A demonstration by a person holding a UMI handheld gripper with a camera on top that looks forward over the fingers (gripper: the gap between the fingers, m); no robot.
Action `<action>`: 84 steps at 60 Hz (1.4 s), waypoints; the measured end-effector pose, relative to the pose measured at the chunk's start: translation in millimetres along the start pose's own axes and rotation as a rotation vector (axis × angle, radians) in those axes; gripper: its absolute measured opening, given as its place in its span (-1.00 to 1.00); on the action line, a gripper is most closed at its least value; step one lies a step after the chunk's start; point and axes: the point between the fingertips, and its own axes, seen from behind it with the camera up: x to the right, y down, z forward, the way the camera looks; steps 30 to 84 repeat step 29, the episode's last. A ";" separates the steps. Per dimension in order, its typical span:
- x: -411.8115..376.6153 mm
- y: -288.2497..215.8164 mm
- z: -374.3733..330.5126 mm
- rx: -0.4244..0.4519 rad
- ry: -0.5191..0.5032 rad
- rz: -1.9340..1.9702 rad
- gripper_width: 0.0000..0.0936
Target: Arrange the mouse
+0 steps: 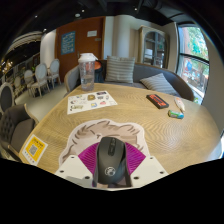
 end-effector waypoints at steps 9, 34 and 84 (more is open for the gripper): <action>-5.1 7.9 0.8 -0.010 -0.035 -0.064 0.11; 51.4 17.7 -114.0 0.160 -0.100 -0.020 0.84; 51.4 17.7 -114.0 0.160 -0.100 -0.020 0.84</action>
